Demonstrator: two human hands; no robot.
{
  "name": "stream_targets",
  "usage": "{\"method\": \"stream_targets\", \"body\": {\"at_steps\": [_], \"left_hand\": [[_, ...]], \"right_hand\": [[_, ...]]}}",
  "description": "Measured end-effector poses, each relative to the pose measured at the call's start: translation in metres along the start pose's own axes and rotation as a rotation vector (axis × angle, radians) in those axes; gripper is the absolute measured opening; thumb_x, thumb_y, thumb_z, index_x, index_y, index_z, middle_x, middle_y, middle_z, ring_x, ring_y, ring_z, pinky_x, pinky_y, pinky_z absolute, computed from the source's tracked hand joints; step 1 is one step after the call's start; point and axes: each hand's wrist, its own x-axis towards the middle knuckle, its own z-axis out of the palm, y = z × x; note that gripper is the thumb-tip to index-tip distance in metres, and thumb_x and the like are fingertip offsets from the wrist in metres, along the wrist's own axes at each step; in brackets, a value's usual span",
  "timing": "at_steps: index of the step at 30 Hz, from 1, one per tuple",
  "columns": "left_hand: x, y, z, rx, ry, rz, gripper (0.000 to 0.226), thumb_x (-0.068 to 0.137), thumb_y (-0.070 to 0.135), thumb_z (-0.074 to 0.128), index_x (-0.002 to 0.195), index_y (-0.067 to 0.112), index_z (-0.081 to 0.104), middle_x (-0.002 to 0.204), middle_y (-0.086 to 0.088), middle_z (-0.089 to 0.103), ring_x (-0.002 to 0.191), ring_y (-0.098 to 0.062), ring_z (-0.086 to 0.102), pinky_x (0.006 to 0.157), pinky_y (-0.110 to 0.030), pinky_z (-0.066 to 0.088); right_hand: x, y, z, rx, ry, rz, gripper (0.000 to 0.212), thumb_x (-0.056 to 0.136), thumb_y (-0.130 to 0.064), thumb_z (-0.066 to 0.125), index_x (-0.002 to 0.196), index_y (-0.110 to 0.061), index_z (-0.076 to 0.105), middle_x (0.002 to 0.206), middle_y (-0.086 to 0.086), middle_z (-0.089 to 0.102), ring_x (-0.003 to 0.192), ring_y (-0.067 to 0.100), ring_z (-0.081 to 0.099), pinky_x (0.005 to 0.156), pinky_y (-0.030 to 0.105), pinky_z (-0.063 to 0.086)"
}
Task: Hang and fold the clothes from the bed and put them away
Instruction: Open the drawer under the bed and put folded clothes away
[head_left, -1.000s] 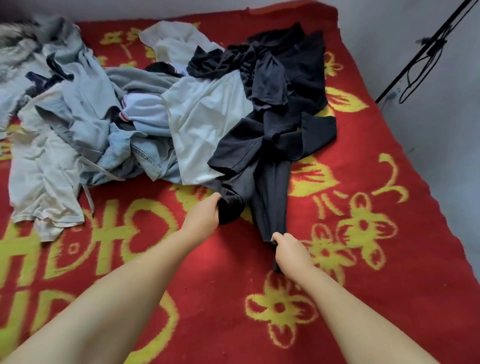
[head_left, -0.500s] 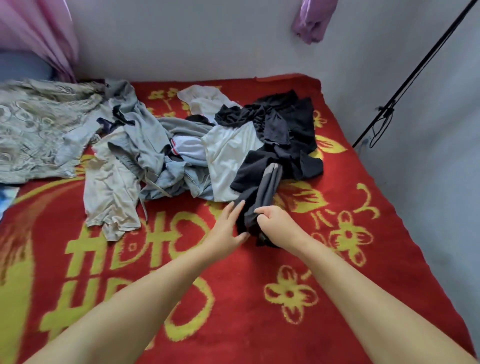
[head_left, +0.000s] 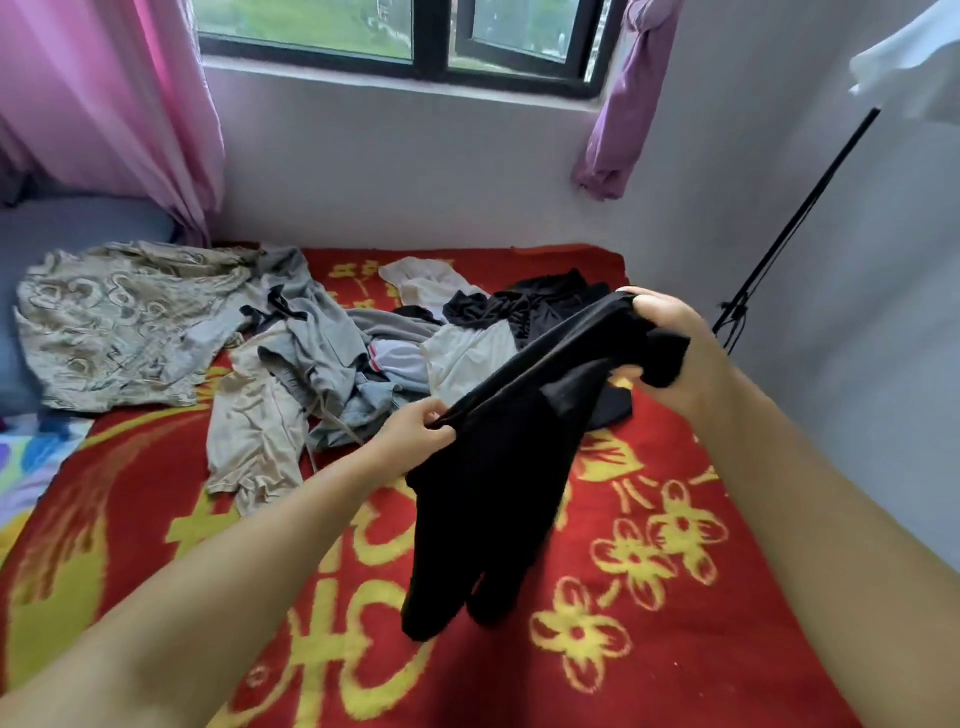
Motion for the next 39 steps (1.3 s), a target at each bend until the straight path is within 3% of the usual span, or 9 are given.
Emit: {"method": "stream_targets", "body": {"at_steps": [8, 10, 13, 16, 19, 24, 28, 32, 39], "left_hand": [[-0.020, 0.036, -0.050, -0.114, -0.039, -0.005, 0.035, 0.099, 0.038, 0.047, 0.089, 0.008, 0.062, 0.082, -0.005, 0.059, 0.074, -0.019, 0.057, 0.069, -0.031, 0.043], [-0.023, 0.057, -0.058, -0.234, -0.094, -0.052, 0.037, 0.099, 0.043, 0.045, 0.098, 0.014, 0.068, 0.096, 0.001, 0.072, 0.090, -0.017, 0.068, 0.084, -0.031, 0.051], [-0.024, 0.089, -0.062, -0.297, -0.104, -0.031, 0.028, 0.097, 0.039, 0.050, 0.102, 0.021, 0.071, 0.096, -0.001, 0.075, 0.091, -0.018, 0.071, 0.086, -0.035, 0.055], [-0.027, 0.112, -0.065, -0.296, -0.094, 0.023, 0.025, 0.093, 0.038, 0.057, 0.092, 0.018, 0.073, 0.091, -0.006, 0.075, 0.084, -0.021, 0.071, 0.077, -0.033, 0.057], [-0.035, 0.118, -0.079, -0.255, -0.179, 0.098, 0.030, 0.078, 0.047, 0.069, 0.097, 0.024, 0.069, 0.091, -0.003, 0.072, 0.079, -0.015, 0.068, 0.068, -0.024, 0.054], [-0.040, 0.106, -0.095, 0.028, -0.208, 0.119, 0.030, 0.079, 0.020, 0.064, 0.109, 0.023, 0.063, 0.124, -0.011, 0.060, 0.107, -0.027, 0.062, 0.094, -0.039, 0.050], [-0.043, 0.098, -0.103, 0.066, -0.166, 0.158, 0.026, 0.083, 0.011, 0.060, 0.087, 0.036, 0.069, 0.078, 0.020, 0.062, 0.073, -0.003, 0.060, 0.062, -0.010, 0.045], [-0.037, 0.090, -0.117, 0.031, -0.024, 0.158, 0.003, 0.084, 0.015, 0.067, 0.087, 0.016, 0.067, 0.068, 0.008, 0.054, 0.066, -0.007, 0.051, 0.061, -0.019, 0.038], [-0.031, 0.136, -0.105, -0.002, -0.045, 0.151, 0.032, 0.092, 0.037, 0.057, 0.066, 0.018, 0.062, 0.053, 0.014, 0.050, 0.046, -0.002, 0.046, 0.044, -0.014, 0.035]], "right_hand": [[0.021, 0.019, -0.042, -0.440, 0.652, 0.131, 0.024, 0.094, -0.003, 0.035, 0.098, -0.004, 0.059, 0.076, 0.009, 0.054, 0.060, 0.016, 0.054, 0.048, 0.018, 0.041], [0.023, 0.037, -0.042, -0.733, 0.541, 0.149, 0.041, 0.096, -0.020, 0.049, 0.136, -0.012, 0.044, 0.122, 0.011, 0.055, 0.106, 0.021, 0.054, 0.085, 0.026, 0.044], [0.021, 0.052, -0.005, -0.905, -0.085, 0.178, 0.090, 0.081, -0.056, 0.065, 0.150, -0.041, 0.010, 0.151, -0.011, 0.026, 0.142, 0.009, 0.022, 0.114, 0.032, 0.023], [0.024, 0.057, 0.037, -0.869, -0.351, 0.126, 0.058, 0.085, -0.040, 0.068, 0.138, -0.029, 0.045, 0.127, -0.008, 0.058, 0.116, 0.006, 0.055, 0.102, 0.030, 0.042], [0.031, 0.038, 0.045, -0.781, -0.182, -0.061, 0.013, 0.093, -0.011, 0.060, 0.100, -0.007, 0.070, 0.090, 0.004, 0.068, 0.084, 0.013, 0.061, 0.082, 0.033, 0.046], [0.036, -0.013, 0.024, -0.771, -0.155, -0.107, 0.019, 0.092, -0.005, 0.057, 0.089, -0.016, 0.071, 0.083, 0.000, 0.070, 0.078, 0.011, 0.064, 0.077, 0.026, 0.050], [0.042, -0.041, 0.004, -0.783, -0.057, -0.134, 0.022, 0.094, -0.008, 0.055, 0.089, -0.023, 0.070, 0.080, -0.010, 0.071, 0.075, 0.004, 0.065, 0.071, 0.015, 0.050], [0.038, -0.057, -0.025, -0.679, 0.106, -0.108, 0.019, 0.093, -0.018, 0.056, 0.085, -0.024, 0.073, 0.084, -0.006, 0.075, 0.078, 0.007, 0.070, 0.066, 0.015, 0.053], [0.044, -0.034, -0.024, -1.000, 0.317, -0.107, 0.017, 0.095, -0.017, 0.052, 0.105, -0.011, 0.065, 0.101, 0.004, 0.067, 0.093, 0.016, 0.059, 0.081, 0.026, 0.042]]}}
